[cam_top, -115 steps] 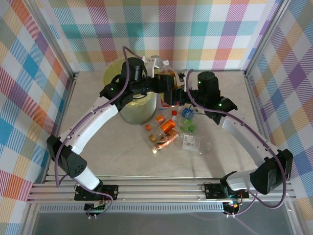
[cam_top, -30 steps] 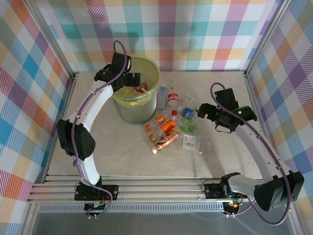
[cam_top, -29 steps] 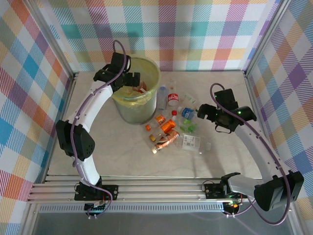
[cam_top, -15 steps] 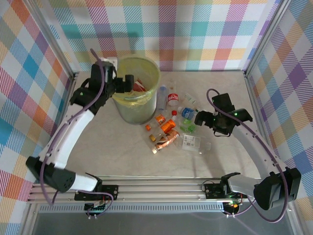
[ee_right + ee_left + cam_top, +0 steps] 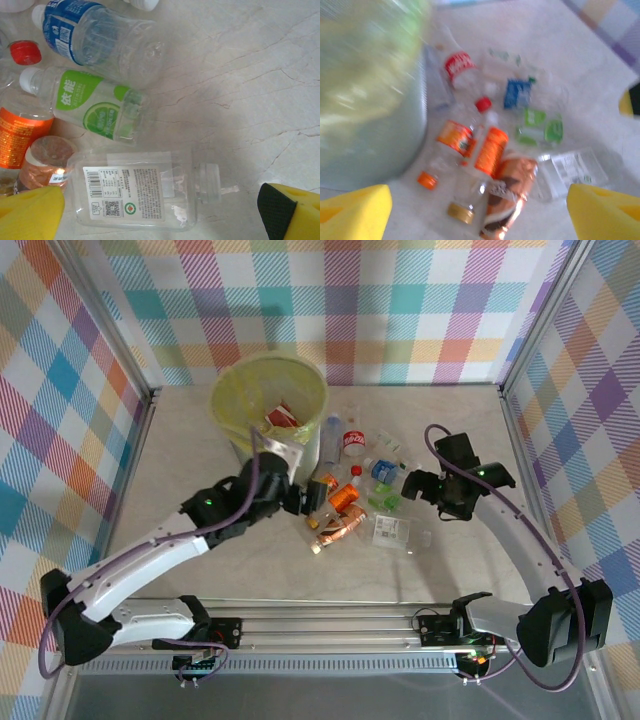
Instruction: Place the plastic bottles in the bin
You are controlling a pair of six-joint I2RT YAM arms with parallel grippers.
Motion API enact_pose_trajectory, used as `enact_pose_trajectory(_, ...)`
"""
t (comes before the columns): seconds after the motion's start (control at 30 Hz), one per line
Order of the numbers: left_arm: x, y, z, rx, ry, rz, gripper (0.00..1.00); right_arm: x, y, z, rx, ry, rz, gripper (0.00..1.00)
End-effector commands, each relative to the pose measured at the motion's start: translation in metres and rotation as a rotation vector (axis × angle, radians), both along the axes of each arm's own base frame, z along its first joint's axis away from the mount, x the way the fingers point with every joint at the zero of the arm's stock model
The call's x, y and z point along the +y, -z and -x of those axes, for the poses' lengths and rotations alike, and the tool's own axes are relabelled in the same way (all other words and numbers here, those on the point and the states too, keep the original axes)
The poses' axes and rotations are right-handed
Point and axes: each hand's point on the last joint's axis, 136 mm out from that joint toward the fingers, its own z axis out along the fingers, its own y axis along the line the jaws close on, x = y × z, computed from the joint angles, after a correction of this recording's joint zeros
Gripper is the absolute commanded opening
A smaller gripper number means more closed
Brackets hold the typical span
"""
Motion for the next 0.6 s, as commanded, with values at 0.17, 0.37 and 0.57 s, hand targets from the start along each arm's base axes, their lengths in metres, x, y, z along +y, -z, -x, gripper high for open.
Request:
enact_pose_trajectory(0.17, -0.062, 0.080, 0.028, 0.177, 0.126, -0.055, 0.82, -0.020, 0.000, 0.004, 0.007, 0.079, -0.004, 1.00)
enact_pose_trajectory(0.37, -0.084, 0.120, 0.036, 0.245, 0.206, -0.166, 0.78, -0.031, -0.003, 0.007, -0.010, 0.113, -0.007, 1.00)
enact_pose_trajectory(0.57, -0.088, 0.147, 0.030, 0.260, 0.220, -0.276, 0.77, -0.035, -0.004, 0.007, -0.012, 0.125, -0.009, 1.00)
